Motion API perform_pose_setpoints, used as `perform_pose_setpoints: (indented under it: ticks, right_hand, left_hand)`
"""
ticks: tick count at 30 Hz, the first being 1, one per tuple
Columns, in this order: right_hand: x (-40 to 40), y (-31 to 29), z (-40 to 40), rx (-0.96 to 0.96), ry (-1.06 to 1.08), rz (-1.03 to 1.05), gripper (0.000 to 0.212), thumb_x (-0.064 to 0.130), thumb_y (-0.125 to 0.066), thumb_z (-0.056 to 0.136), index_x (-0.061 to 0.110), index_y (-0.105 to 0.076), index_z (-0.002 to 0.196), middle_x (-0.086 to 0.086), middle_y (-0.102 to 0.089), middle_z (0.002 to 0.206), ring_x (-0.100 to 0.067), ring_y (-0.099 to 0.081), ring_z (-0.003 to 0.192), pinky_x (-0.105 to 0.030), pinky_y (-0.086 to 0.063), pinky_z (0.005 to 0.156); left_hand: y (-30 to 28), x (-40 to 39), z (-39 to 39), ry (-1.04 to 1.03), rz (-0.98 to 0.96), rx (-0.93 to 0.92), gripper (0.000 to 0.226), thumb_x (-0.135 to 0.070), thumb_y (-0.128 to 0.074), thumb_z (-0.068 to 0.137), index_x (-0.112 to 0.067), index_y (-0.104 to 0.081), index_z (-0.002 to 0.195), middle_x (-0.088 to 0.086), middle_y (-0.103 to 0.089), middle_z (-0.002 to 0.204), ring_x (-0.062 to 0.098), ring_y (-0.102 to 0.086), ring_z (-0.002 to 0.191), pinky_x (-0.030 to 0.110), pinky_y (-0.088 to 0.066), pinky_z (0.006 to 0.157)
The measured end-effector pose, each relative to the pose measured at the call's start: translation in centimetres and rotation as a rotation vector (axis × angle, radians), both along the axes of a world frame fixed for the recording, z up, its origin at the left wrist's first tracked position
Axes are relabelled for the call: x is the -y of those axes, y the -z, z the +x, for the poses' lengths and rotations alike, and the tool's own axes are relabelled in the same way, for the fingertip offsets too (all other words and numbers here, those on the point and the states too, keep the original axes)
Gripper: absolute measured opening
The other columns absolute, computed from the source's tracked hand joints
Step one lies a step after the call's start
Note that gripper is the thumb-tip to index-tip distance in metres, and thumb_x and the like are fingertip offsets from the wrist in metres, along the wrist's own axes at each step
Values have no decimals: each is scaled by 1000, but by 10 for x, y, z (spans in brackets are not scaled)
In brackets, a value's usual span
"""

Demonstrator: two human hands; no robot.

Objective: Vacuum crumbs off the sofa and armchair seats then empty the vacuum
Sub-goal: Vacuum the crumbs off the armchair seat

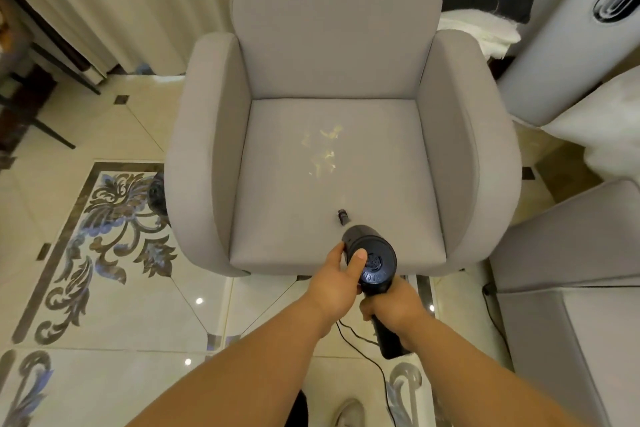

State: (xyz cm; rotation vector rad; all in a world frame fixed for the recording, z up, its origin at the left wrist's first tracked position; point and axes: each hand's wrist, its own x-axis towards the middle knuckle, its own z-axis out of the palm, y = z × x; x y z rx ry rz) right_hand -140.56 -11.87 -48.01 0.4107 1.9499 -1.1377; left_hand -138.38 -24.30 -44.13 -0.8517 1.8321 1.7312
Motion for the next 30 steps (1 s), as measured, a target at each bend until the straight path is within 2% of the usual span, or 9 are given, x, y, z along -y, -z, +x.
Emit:
perform_pose_setpoints:
  ticks: [2, 4, 8, 15, 19, 21, 26, 30]
  right_hand:
    - [-4, 6, -7, -2, 10, 10, 32, -9, -67, 61, 9, -65, 87, -11, -64, 76, -28, -57, 71, -34, -51, 63]
    - [-5, 14, -12, 3, 20, 21, 32, -10, -67, 61, 10, -66, 86, -11, -65, 77, -29, -58, 72, -35, -53, 64]
    - [1, 24, -21, 7, 73, 41, 31, -9, -69, 64, 15, -63, 83, -8, -66, 75, -23, -59, 67, -28, -47, 55]
    - [23, 18, -54, -36, 108, 51, 32, -7, -69, 59, 11, -66, 85, -7, -67, 71, -25, -60, 67, -31, -50, 59]
    - [40, 17, -79, -12, 103, 53, 37, -4, -70, 59, 13, -64, 91, -10, -67, 81, -28, -61, 76, -33, -50, 63]
    - [44, 22, -84, 33, 95, 63, 36, -3, -70, 59, 13, -64, 91, -12, -67, 84, -30, -61, 79, -36, -53, 68]
    - [35, 24, -77, 86, 70, 87, 37, -6, -70, 59, 9, -66, 93, -13, -66, 82, -33, -61, 79, -43, -58, 77]
    - [28, 20, -70, 115, 42, 57, 33, -10, -69, 60, 6, -66, 90, -13, -65, 79, -31, -59, 75, -44, -57, 78]
  left_hand:
    - [8, -4, -8, 9, -8, 10, 64, -55, -44, 92, -34, -21, 148, 6, -54, 135, 22, -64, 104, 35, -47, 95]
    - [18, -6, -15, 18, -12, 22, 64, -56, -44, 92, -34, -21, 148, 6, -54, 135, 23, -64, 105, 37, -47, 97]
    - [35, -1, -28, 82, -55, 8, 63, -54, -44, 93, -33, -22, 148, 7, -59, 130, 24, -60, 113, 36, -45, 101]
    - [28, 22, -61, 96, -91, -30, 65, -59, -43, 91, -35, -21, 148, 3, -65, 114, 21, -62, 108, 31, -45, 96]
    - [26, 40, -89, 80, -45, -13, 65, -56, -44, 92, -33, -22, 148, 7, -57, 132, 24, -60, 112, 36, -44, 101]
    - [30, 45, -96, 84, -2, 13, 65, -54, -46, 92, -32, -22, 148, 8, -53, 137, 22, -63, 107, 32, -47, 96]
    - [33, 42, -86, 129, 3, 27, 65, -53, -46, 93, -30, -21, 149, 8, -56, 132, 17, -68, 94, 27, -50, 83]
    - [28, 38, -76, 130, 15, 26, 66, -54, -46, 92, -29, -22, 148, 6, -57, 130, 17, -68, 94, 36, -49, 94]
